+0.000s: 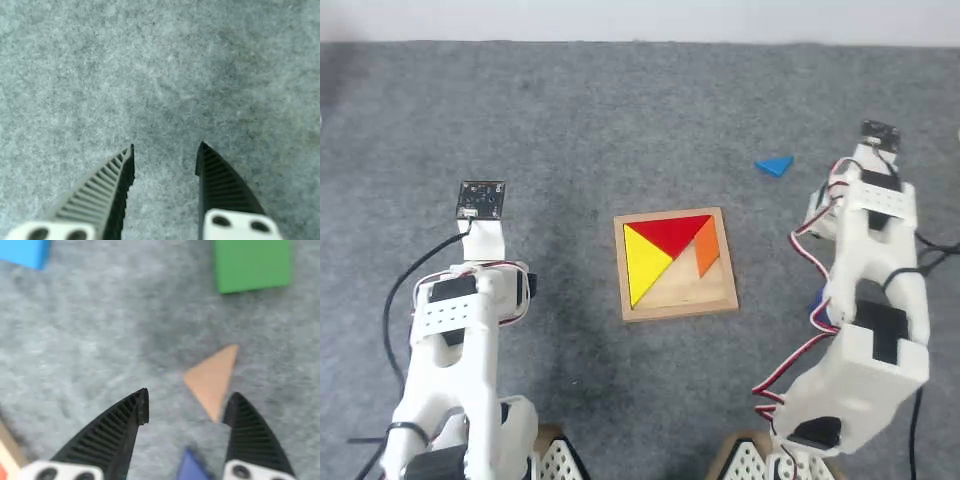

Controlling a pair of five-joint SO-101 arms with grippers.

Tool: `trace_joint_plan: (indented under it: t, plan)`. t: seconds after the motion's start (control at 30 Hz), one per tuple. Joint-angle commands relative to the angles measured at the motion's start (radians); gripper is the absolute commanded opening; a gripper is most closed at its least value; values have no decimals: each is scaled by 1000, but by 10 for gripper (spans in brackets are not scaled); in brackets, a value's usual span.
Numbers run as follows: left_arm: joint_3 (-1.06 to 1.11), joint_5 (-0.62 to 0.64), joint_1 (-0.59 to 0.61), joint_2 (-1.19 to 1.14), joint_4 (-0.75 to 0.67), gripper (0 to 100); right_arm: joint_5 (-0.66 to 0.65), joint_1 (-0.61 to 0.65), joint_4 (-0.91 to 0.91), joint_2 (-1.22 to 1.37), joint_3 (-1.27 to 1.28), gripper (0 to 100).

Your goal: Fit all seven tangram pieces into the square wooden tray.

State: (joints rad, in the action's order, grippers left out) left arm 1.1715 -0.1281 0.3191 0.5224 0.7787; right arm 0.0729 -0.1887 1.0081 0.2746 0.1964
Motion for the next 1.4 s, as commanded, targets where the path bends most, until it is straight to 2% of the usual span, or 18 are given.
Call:
trace_joint_plan:
  t: [0.0, 0.1, 0.2, 0.63, 1.0, 1.37]
  plan:
    - [-7, -8, -8, 26, -14, 203, 21, 21, -24, 30, -18, 206]
    - [-5, -8, -8, 26, -17, 203, 25, -12, -51, 87, -40, 203]
    - [-5, -9, -8, 26, -17, 203, 84, -58, -16, 127, -89, 203]
    - [15, -9, -8, 26, -46, 203, 86, -131, -13, 128, -109, 206]
    - [15, -9, -8, 26, -43, 203, 87, -119, -28, 180, -175, 206]
    - [15, -9, -9, 26, -43, 203, 201, -127, 166, 344, -445, 206]
